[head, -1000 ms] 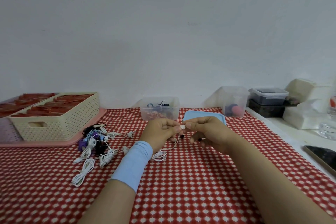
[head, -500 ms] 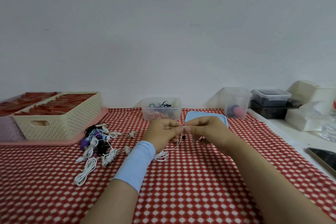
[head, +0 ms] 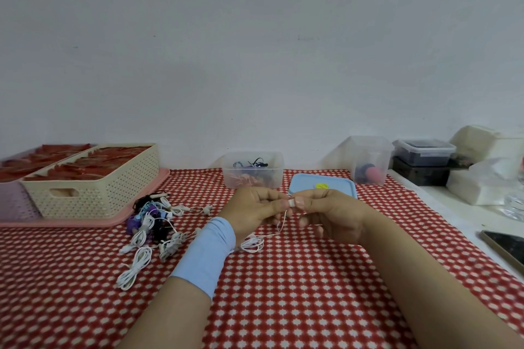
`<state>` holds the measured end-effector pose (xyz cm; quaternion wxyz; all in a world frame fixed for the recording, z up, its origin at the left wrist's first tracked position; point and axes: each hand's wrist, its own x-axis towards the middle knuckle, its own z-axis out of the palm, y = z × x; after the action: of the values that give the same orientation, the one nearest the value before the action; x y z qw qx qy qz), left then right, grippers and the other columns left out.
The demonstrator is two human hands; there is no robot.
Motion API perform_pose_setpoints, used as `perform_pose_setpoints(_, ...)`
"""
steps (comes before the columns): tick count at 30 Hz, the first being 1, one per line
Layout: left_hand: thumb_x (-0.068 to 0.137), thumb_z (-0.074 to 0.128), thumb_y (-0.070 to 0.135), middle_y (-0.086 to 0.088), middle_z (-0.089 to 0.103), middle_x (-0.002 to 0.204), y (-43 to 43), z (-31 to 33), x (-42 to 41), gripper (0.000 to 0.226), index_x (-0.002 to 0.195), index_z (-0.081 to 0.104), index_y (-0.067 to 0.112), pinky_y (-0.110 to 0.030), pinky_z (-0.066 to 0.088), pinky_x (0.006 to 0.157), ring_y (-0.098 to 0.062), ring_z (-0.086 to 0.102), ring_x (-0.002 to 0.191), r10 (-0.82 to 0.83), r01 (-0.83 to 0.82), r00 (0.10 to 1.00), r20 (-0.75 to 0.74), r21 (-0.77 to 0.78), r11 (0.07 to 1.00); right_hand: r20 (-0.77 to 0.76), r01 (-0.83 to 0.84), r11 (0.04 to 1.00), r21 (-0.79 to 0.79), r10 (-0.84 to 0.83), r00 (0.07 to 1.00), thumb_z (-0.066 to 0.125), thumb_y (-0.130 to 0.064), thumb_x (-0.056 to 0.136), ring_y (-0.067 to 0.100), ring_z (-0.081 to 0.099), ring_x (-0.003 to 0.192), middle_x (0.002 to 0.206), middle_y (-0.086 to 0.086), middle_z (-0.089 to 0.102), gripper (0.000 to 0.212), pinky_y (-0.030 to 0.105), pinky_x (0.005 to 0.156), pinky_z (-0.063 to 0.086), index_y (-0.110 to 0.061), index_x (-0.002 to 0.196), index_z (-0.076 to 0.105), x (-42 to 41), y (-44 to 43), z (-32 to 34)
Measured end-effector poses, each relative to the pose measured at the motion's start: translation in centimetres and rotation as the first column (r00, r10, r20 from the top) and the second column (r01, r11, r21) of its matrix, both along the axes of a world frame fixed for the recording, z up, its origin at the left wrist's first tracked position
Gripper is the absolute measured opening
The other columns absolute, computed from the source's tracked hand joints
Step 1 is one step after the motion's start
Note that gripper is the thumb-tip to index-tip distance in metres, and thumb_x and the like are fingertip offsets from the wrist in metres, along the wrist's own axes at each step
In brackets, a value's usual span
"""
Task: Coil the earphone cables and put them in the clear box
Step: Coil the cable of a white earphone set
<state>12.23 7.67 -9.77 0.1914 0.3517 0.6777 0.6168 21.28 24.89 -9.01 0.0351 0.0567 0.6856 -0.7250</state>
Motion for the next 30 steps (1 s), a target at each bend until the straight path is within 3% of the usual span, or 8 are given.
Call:
perform_pose_setpoints(4,0.087,0.070,0.015,-0.004,0.072,0.079,0.2,0.1,0.0,0.012,0.096,0.076,0.010,-0.033,0.055,0.073,-0.013,0.059,0.067,-0.012,0.010,0.999,0.046,0.027,1.000,-0.018,0.011,0.999,-0.035,-0.012,1.000,0.070,-0.023,0.082,0.010,0.067,0.068,0.095,0.005,0.074,0.023,0.016,0.043,0.041,-0.011,0.101,0.074,0.1,0.2,0.2)
perform_pose_setpoints(9,0.087,0.070,0.011,-0.005,0.075,0.079,0.1,-0.3,-0.1,0.008,0.093,0.075,0.010,-0.029,0.058,0.072,-0.013,0.063,0.068,0.026,-0.026,1.000,0.013,0.006,1.000,-0.023,0.062,0.998,0.017,-0.062,0.998,0.073,-0.022,0.075,0.011,0.066,0.062,0.092,0.008,0.074,0.024,0.016,0.040,0.039,-0.010,0.096,0.075,-0.1,-0.2,-0.1)
perform_pose_setpoints(13,0.077,0.075,0.026,-0.006,0.072,0.080,0.2,0.2,0.1,0.025,0.096,0.075,0.010,-0.030,0.055,0.070,-0.012,0.060,0.066,0.000,-0.005,0.997,0.080,0.054,0.999,-0.080,0.059,0.997,-0.042,-0.062,0.995,0.070,-0.026,0.080,0.011,0.066,0.069,0.090,0.006,0.074,0.021,0.016,0.044,0.038,-0.013,0.096,0.075,0.0,-0.1,0.0)
perform_pose_setpoints(19,0.090,0.068,0.010,0.000,0.074,0.076,0.0,0.2,-0.3,0.007,0.096,0.072,0.011,-0.028,0.059,0.071,-0.010,0.064,0.067,0.077,-0.077,0.997,-0.004,-0.029,0.997,-0.083,0.185,0.967,0.174,-0.172,0.982,0.071,-0.029,0.089,0.010,0.066,0.066,0.094,0.000,0.078,0.017,0.022,0.052,0.036,-0.015,0.094,0.078,-0.1,-0.7,-0.3)
perform_pose_setpoints(22,0.089,0.070,0.015,-0.003,0.074,0.079,0.2,0.6,-0.5,0.007,0.096,0.071,0.012,-0.020,0.056,0.064,-0.009,0.063,0.064,0.241,-0.242,0.967,-0.080,0.001,0.970,-0.193,0.340,0.883,0.322,-0.291,0.937,0.063,-0.041,0.095,0.010,0.068,0.064,0.093,-0.005,0.079,0.031,0.020,0.051,0.041,-0.014,0.094,0.079,-0.3,-1.4,0.1)
perform_pose_setpoints(24,0.087,0.073,0.020,-0.003,0.074,0.079,0.0,0.7,-0.9,0.009,0.095,0.072,0.015,-0.017,0.054,0.061,-0.006,0.062,0.060,0.329,-0.333,0.932,-0.150,-0.001,0.943,-0.266,0.406,0.802,0.439,-0.315,0.911,0.061,-0.039,0.097,0.012,0.067,0.058,0.086,-0.003,0.078,0.033,0.018,0.052,0.047,-0.013,0.087,0.079,-0.5,-1.4,-0.1)
perform_pose_setpoints(27,0.088,0.072,0.017,-0.006,0.075,0.082,-0.9,1.0,-1.6,0.018,0.104,0.067,0.022,-0.019,0.054,0.062,-0.005,0.063,0.061,0.347,-0.345,0.926,-0.151,0.043,0.938,-0.292,0.379,0.689,0.618,-0.247,0.924,0.066,-0.027,0.096,0.013,0.067,0.058,0.087,-0.002,0.078,0.021,0.027,0.066,0.058,-0.015,0.086,0.079,-1.2,-1.2,-0.9)
perform_pose_setpoints(30,0.092,0.067,0.015,-0.007,0.073,0.082,-1.8,1.2,-2.4,0.034,0.122,0.064,0.031,-0.021,0.056,0.069,-0.010,0.065,0.067,0.311,-0.310,0.935,-0.171,0.028,0.950,-0.268,0.288,0.561,0.776,-0.120,0.956,0.062,-0.014,0.097,-0.005,0.064,0.073,0.112,-0.007,0.075,0.021,0.024,0.086,0.056,-0.023,0.107,0.078,-1.8,-1.9,-1.5)
